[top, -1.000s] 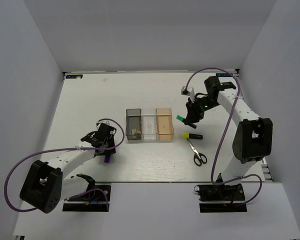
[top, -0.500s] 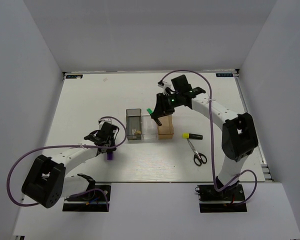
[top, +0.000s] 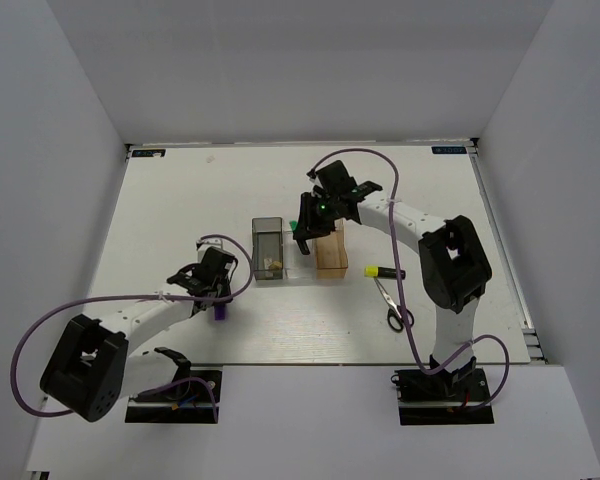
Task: Sort the stationery into containers
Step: Place the pen in the storage box, then pick up the pen from the center of the board.
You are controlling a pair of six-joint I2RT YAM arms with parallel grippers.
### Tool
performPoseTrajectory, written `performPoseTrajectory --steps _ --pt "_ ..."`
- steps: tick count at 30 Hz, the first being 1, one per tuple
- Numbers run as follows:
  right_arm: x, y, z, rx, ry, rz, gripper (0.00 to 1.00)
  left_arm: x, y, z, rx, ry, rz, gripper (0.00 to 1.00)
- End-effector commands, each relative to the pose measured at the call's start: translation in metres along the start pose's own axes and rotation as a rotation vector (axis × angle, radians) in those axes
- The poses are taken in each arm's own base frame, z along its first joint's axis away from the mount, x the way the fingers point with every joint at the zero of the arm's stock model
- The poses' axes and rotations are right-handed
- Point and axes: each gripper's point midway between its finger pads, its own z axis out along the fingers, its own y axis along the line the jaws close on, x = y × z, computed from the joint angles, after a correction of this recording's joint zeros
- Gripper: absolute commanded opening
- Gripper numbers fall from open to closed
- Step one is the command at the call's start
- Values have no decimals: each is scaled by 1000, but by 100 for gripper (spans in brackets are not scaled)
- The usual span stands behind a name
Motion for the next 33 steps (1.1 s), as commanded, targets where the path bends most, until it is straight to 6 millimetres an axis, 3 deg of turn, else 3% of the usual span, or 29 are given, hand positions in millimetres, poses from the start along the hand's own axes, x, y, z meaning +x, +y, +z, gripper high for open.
performPoseTrajectory --steps 1,3,4,12,17,19,20,21,24,29,32,33 --pt "-24 6 -3 12 -105 -25 12 50 17 -3 -29 154 38 0" --pt "-25 7 -2 15 -109 -32 28 50 18 -4 -26 146 36 0" --pt "-23 7 0 10 -101 -34 42 52 18 -5 -26 150 38 0" --pt "-18 16 2 -21 -74 -51 65 49 18 -10 -8 129 29 0" --pt "-16 38 -19 -109 -71 -128 72 47 17 -13 6 119 26 0" --pt "-20 52 -40 -154 -108 -220 76 44 15 -16 20 103 18 0" --pt "-16 46 -41 -161 -109 -289 91 42 15 -18 23 97 17 0" --pt "-19 57 -61 -194 -151 -334 91 39 12 -20 34 88 20 0" --pt "-14 54 -81 -216 -201 -420 91 21 5 -34 69 27 12 0" --pt "-1 49 -98 -289 -202 -480 91 -9 -12 -59 133 -48 8 0" --pt "-3 28 -102 -208 -184 -483 91 -24 -26 -74 178 -83 21 0" --pt "-3 11 -102 -151 -171 -476 86 -26 -29 -77 187 -87 23 0"
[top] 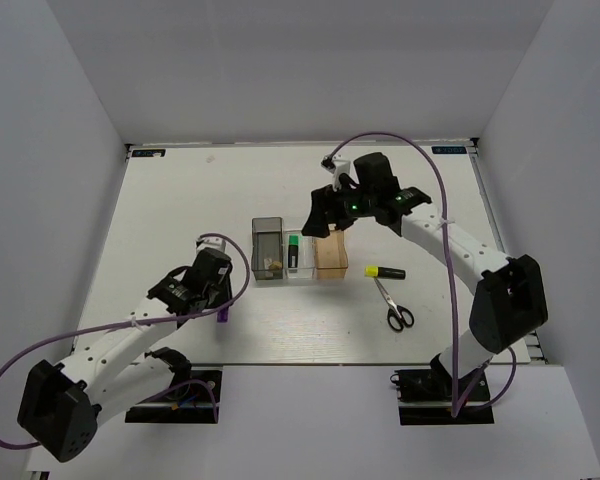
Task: Sort the stationery into containers
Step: Pick up the pen from the center of the board, then place the pen in the storage box.
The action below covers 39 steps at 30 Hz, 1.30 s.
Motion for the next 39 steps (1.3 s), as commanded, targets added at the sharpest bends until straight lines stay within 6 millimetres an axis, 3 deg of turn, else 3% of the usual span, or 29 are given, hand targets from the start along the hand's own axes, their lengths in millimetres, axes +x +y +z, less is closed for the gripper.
performPoseTrajectory --steps 1,2,3,4,5,6,7,9,10,11,12,13,14,16,17,18,19,20,21,23,24,29,30,31,32,34,35,39 --pt "13 -26 -11 81 43 -55 81 -33 -28 -25 88 -74 1 0" --pt "15 -30 -15 97 47 -65 73 -36 -32 -26 96 -75 3 0" --pt "26 -48 -21 166 61 -72 55 -45 -41 -30 118 -94 9 0" --pt "28 -54 -23 182 61 -106 6 -54 -48 -33 135 -105 17 0" --pt "26 -56 -32 207 42 -127 0 -63 -60 -40 168 -124 23 0" --pt "35 -68 -37 259 59 -132 0 -63 -66 -34 163 -103 44 0" --pt "44 -83 -43 322 71 -127 0 -77 -76 -38 191 -132 41 0" --pt "49 -95 -57 391 55 -147 0 -92 -92 -42 231 -147 49 0" --pt "64 -105 -61 420 82 -150 5 -92 -100 -27 220 -120 58 0" --pt "63 -109 -73 452 63 -156 22 -108 -112 -34 245 -149 52 0" --pt "66 -110 -76 455 69 -166 37 -107 -118 -24 244 -122 62 0" --pt "82 -111 -80 454 106 -159 41 -113 -128 -16 247 -116 62 0" --pt "85 -117 -86 465 112 -197 46 -113 -133 -5 240 -98 68 0" --pt "90 -121 -95 488 96 -218 44 -133 -149 -5 268 -128 46 0" --pt "95 -126 -100 507 98 -237 42 -126 -153 15 245 -89 58 0" --pt "92 -126 -106 515 75 -254 42 -141 -165 10 269 -116 46 0" --pt "99 -127 -106 502 92 -272 42 -142 -169 15 273 -109 44 0" --pt "105 -128 -106 487 97 -270 45 -136 -172 32 252 -73 52 0" --pt "110 -131 -108 477 109 -289 47 -152 -184 28 278 -104 37 0" --pt "114 -129 -108 451 103 -292 49 -143 -189 49 253 -62 50 0" --pt "119 -131 -108 443 107 -277 50 -157 -197 45 273 -85 41 0" --pt "122 -139 -113 451 96 -229 60 -154 -205 67 248 -41 50 0" --pt "123 -140 -113 444 102 -222 69 -151 -205 68 245 -32 52 9" --pt "123 -143 -114 445 110 -219 73 -150 -206 69 245 -30 50 9" --pt "123 -142 -113 433 114 -224 76 -148 -206 70 245 -25 52 20" --pt "123 -148 -114 428 128 -248 84 -148 -206 69 246 -29 54 30" --pt "123 -150 -113 423 134 -261 84 -150 -207 68 249 -32 50 39" --pt "120 -159 -109 349 176 -348 83 -157 -211 59 264 -40 51 56"
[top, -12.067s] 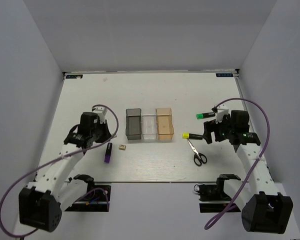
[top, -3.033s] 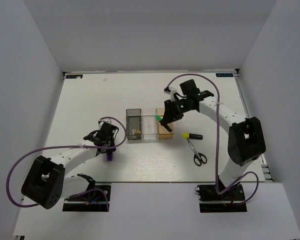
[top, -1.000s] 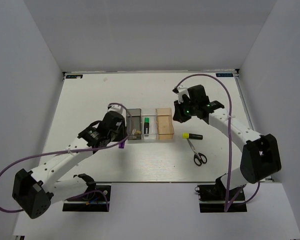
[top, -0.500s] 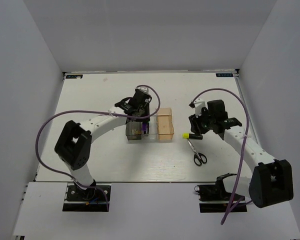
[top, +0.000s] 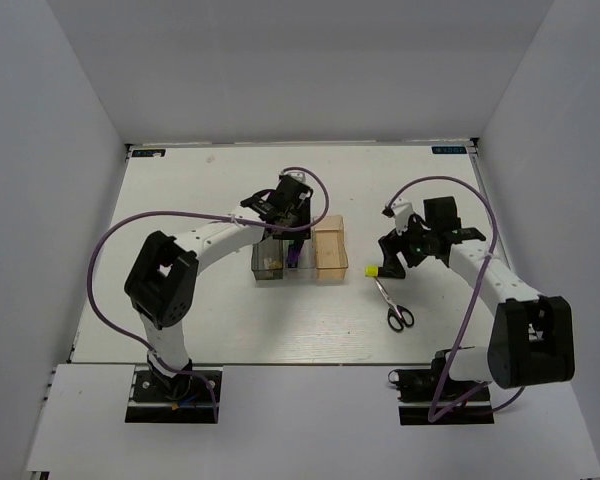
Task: Sort the stationery into containers
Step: Place the pen in the storage box, then pick up the pen from the center of the board.
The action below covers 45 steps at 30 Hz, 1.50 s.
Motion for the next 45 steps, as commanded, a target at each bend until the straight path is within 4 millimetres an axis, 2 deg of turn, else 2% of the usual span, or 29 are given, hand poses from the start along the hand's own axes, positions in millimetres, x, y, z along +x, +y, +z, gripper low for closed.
performPoseTrajectory --steps 1,6,7,8,9,10,11,12,13,14,15,16,17,18,19,21,22,24,26,27,30,36,39,43,44,45 --pt "-28 -7 -2 -78 -71 -139 82 -26 -20 -21 61 -56 -7 59" --pt "-29 -11 2 -127 -100 -225 80 -38 -27 -33 74 -70 9 62" --pt "-28 -14 3 -134 -113 -280 77 -39 -27 -38 78 -77 11 59" --pt "-28 -12 4 -155 -126 -312 76 -38 -28 -41 82 -78 17 51" --pt "-24 -11 6 -173 -120 -348 74 -37 -26 -48 89 -85 26 24" --pt "-16 -7 8 -208 -99 -368 72 -36 -26 -58 99 -98 34 13" --pt "-14 -8 6 -240 -112 -503 68 -40 -28 -73 115 -124 42 6" --pt "-7 -6 9 -272 -96 -531 66 -29 -21 -75 103 -110 68 3" --pt "2 -3 8 -326 -76 -584 66 -15 -16 -76 93 -90 82 3" --pt "3 2 4 -370 -86 -621 64 -9 -7 -95 95 -104 85 8" --pt "10 3 7 -412 -70 -636 64 4 0 -104 99 -94 92 24" --pt "12 6 7 -436 -73 -634 64 15 6 -98 82 -73 97 30" --pt "13 10 5 -465 -74 -631 64 23 14 -116 93 -87 94 33" --pt "15 8 10 -479 -74 -649 64 39 22 -115 83 -59 93 36" --pt "16 8 12 -485 -71 -645 64 39 25 -127 96 -86 88 43" --pt "17 7 19 -494 -66 -645 63 64 42 -135 74 -52 98 46" --pt "18 6 20 -497 -61 -638 63 62 46 -146 76 -84 93 47" --pt "17 3 24 -498 -57 -632 63 77 63 -160 55 -82 89 49" --pt "22 2 29 -513 -43 -621 63 91 77 -164 25 -57 96 51" --pt "26 3 31 -521 -29 -623 63 92 82 -174 34 -88 83 52" --pt "29 3 43 -514 -7 -650 63 106 99 -182 6 -89 79 55" --pt "45 -2 55 -513 71 -644 62 133 135 -191 -78 -103 63 56" --pt "60 -2 60 -523 128 -660 51 133 145 -199 -92 -150 41 56" --pt "79 1 61 -536 189 -662 23 139 152 -199 -101 -161 23 56" --pt "81 1 61 -534 199 -667 12 141 153 -199 -103 -157 22 56" --pt "84 2 60 -533 205 -664 6 143 153 -199 -97 -157 17 56"
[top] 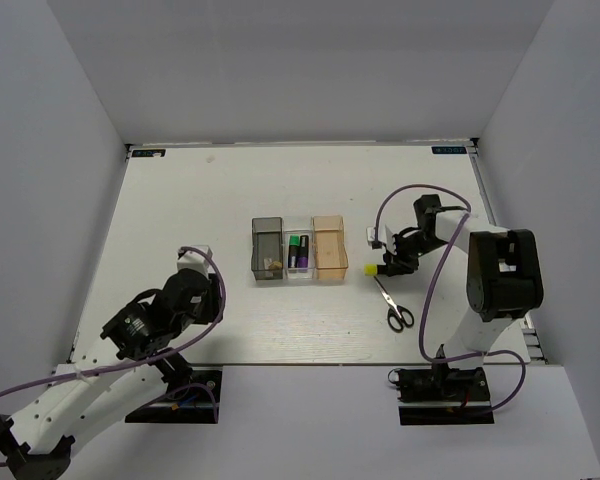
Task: Sort the stationery into containers
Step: Pick up the pen from the center of the board.
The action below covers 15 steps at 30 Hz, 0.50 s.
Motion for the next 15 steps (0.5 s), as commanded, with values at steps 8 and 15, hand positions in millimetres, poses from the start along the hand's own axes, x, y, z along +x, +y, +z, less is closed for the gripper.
performPoseTrajectory --steps 8,15 --pt "6 32 -18 -16 76 36 0 18 6 3 -9 21 -36 56" --pt "-93 21 -72 50 -152 113 0 20 -5 11 38 27 -62 56"
